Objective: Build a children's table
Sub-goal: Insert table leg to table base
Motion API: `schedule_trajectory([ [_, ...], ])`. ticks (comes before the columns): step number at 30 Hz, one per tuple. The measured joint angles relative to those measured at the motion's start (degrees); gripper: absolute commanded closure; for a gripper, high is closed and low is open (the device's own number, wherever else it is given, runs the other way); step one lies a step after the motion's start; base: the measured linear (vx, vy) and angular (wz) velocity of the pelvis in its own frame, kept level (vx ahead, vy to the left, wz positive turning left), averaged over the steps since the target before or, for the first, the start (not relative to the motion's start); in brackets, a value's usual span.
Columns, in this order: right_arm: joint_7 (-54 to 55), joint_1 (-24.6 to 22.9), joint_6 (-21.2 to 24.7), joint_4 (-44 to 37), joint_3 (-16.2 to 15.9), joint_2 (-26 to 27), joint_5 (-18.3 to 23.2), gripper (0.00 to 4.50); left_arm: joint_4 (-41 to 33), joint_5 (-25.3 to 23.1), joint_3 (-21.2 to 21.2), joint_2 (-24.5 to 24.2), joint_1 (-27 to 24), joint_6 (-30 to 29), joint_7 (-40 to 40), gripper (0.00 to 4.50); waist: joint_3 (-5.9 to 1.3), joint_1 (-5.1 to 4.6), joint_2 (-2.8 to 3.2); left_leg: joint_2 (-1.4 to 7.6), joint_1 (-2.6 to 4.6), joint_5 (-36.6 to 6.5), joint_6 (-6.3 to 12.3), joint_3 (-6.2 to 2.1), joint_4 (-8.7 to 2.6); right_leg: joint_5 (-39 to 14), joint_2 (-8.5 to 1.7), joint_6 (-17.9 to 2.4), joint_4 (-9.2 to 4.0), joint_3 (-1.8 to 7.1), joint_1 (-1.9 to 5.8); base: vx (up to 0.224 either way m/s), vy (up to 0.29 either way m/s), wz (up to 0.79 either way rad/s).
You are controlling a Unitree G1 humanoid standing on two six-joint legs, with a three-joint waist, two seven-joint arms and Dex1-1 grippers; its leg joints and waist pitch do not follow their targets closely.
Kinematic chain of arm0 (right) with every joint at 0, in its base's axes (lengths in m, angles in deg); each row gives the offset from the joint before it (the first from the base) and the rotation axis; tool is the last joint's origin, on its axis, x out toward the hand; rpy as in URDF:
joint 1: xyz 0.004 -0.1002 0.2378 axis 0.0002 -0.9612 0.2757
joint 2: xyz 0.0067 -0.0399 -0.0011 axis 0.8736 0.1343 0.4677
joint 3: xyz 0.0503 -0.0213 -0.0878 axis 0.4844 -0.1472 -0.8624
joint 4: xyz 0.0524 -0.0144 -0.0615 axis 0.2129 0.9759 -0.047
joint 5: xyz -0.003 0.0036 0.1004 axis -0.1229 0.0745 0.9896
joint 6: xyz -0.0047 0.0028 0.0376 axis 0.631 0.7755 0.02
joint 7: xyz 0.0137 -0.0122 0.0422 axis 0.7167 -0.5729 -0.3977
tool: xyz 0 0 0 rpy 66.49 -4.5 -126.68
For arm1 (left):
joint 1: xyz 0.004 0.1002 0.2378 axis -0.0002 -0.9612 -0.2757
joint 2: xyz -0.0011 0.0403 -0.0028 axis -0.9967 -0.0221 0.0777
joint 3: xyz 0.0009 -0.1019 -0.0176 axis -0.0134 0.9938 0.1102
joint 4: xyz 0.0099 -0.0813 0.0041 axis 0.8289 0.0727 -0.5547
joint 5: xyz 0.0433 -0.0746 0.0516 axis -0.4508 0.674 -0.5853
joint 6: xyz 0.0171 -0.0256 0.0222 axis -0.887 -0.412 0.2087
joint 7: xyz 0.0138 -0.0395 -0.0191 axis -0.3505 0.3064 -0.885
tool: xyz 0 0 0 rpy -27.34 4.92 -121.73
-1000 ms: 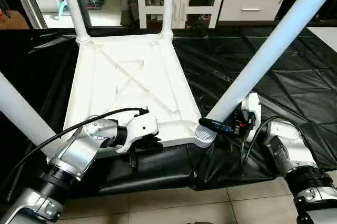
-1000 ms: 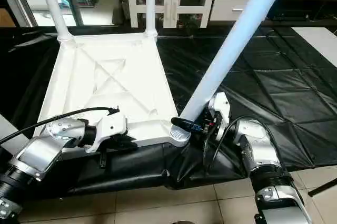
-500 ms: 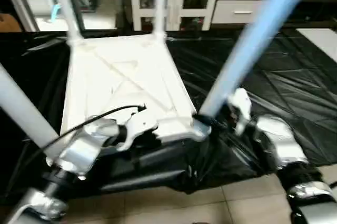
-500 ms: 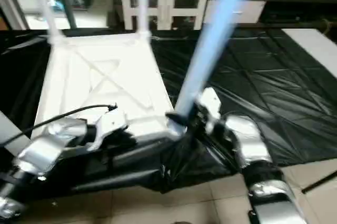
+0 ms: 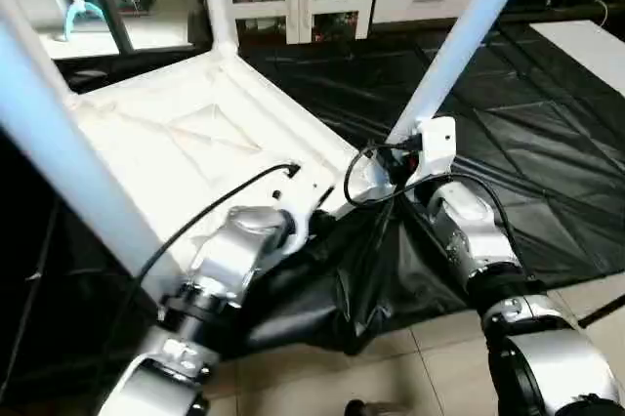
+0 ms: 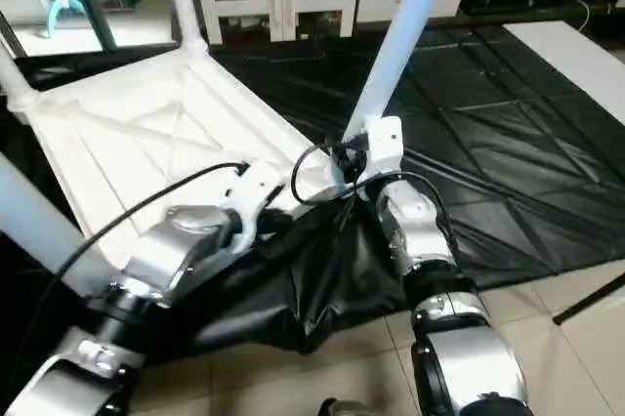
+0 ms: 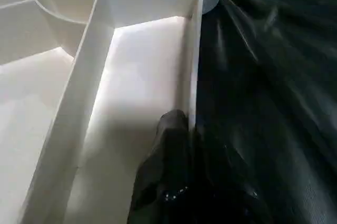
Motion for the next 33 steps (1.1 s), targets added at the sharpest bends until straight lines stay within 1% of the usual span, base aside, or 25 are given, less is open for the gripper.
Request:
schedule_trajectory([
  [1, 0.83, 0.22, 0.03, 0.03, 0.01, 0.05, -0.10, 2.62, -0.07, -0.03, 0.29, 0.31, 0.28, -0.67, -0.52, 4.50, -0.26, 0.02, 0.04, -0.01, -0.23, 0.00, 0.00, 0.01, 0.00, 0.01, 0.00, -0.02, 0.05, 0.06, -0.09, 0.073, 0.004, 0.02],
  [2, 1.39, 0.30, 0.03, 0.04, 0.04, 0.20, -0.14, 2.62, -0.38, -0.05, 0.32, 0.55, 0.31, -1.19, -0.93, 4.50, -0.45, 0.19, -0.01, 0.00, -0.25, 0.01, 0.01, 0.16, 0.00, 0.06, 0.01, -0.09, 0.22, 0.22, -0.15, 0.073, 0.004, 0.02],
  [3, 2.13, 0.40, 0.03, 0.25, 0.11, 0.45, -0.25, 2.62, -0.64, -0.03, 0.34, 0.87, 0.34, -1.92, -1.59, 4.50, -0.67, 0.18, -0.31, 0.03, -0.21, 0.02, 0.01, 0.46, 0.04, 0.12, 0.01, -0.14, 0.60, 0.54, -0.24, 0.071, -0.010, 0.09],
  [4, 2.94, 0.78, 0.03, 1.02, 0.22, 0.68, -0.31, 2.62, -0.82, 0.02, 0.34, 1.12, 0.35, -2.61, -2.22, 4.50, -0.99, 0.18, -0.72, 0.04, -0.11, 0.02, 0.02, 0.77, 0.16, 0.28, 0.13, -0.29, 1.09, 1.19, -0.37, 0.067, -0.021, 0.08],
  [5, 3.57, 1.08, 0.03, 1.56, 0.40, 0.95, -0.38, 2.62, -0.82, 0.05, 0.34, 1.24, 0.34, -2.82, -2.64, 4.50, -1.14, 0.18, -0.91, 0.04, 0.04, 0.02, 0.02, 0.91, 0.17, 0.28, 0.23, -0.28, 1.33, 1.56, -0.39, 0.067, -0.021, 0.08],
  [6, 4.15, 1.35, 0.03, 1.78, 0.55, 1.27, -0.55, 2.62, -0.88, 0.11, 0.34, 1.24, 0.35, -2.85, -2.91, 4.50, -1.19, 0.18, -0.96, 0.05, 0.09, 0.01, 0.02, 0.99, 0.16, 0.27, 0.24, -0.27, 1.41, 1.65, -0.40, 0.064, -0.018, 0.03],
  [10, 4.95, 1.77, 0.02, 1.86, 0.79, 1.75, -0.89, 2.62, -1.15, 0.46, 0.34, 0.89, 0.37, -2.84, -3.17, 4.50, -1.29, 0.23, -0.89, 0.09, 0.11, -0.09, 0.19, 1.17, 0.10, 0.20, 0.25, -0.25, 1.54, 1.75, -0.50, 0.025, -0.004, 0.00],
  [13, 3.57, 1.93, 0.02, 1.89, 2.02, 2.28, -0.85, 2.62, -1.56, 0.48, 0.33, 0.34, 0.34, -2.87, -3.02, 4.50, -1.27, 0.33, -0.91, 0.16, 0.06, -0.08, 0.19, 1.38, 0.12, 0.18, 0.26, -0.28, 1.87, 1.88, -0.81, 0.000, 0.000, 0.00],
  [15, 1.33, 2.01, 0.02, 1.89, 2.04, 1.91, -0.88, 2.62, -2.35, 0.87, 0.27, -0.38, 0.07, -3.20, -2.58, 4.50, -1.26, 0.32, -0.89, 0.21, -0.01, -0.08, 0.19, 1.48, 0.11, 0.18, 0.30, -0.28, 1.95, 1.96, -1.01, 0.000, 0.000, 0.00],
  [21, -3.80, 2.13, 0.02, 1.87, 1.36, 1.11, -2.33, 2.62, -4.61, 1.54, -1.04, -3.43, -1.14, -2.89, 0.31, 4.50, -1.26, 0.27, -0.89, 0.45, 0.11, 0.00, 0.33, 1.85, 0.10, 0.14, 0.62, -0.40, 1.99, 2.19, -1.09, 0.000, 0.000, 0.00],
  [22, -6.13, 2.14, 0.02, 1.86, 0.77, 0.66, -2.56, 2.62, -5.71, 1.58, -1.81, -5.08, -1.86, -2.38, 1.82, 4.50, -1.28, 0.21, -0.91, 0.50, 0.17, 0.00, 0.34, 1.86, 0.09, 0.12, 0.72, -0.45, 2.01, 2.26, -1.09, 0.000, 0.000, 0.00],
  [26, -12.20, 2.13, 0.02, 1.83, 0.50, 0.18, -2.96, 2.62, -7.88, 1.63, -2.84, -8.91, -3.36, -0.70, 5.63, 4.50, -1.28, 0.29, -1.00, 0.87, 0.24, 0.00, 0.33, 1.91, 0.10, 0.12, 1.11, -0.69, 2.02, 2.30, -1.09, 0.000, 0.000, 0.00],
  [33, -25.51, 2.05, 0.38, 1.38, 0.45, -3.20, -2.95, 2.62, -10.83, 2.43, -4.97, -13.57, -5.01, 1.57, 11.08, 4.50, -1.28, 0.56, -1.01, 0.93, 0.32, -0.07, 0.37, 2.08, 0.11, -0.04, 1.14, -0.97, 2.06, 2.38, -1.08, 0.000, 0.000, 0.00],
])
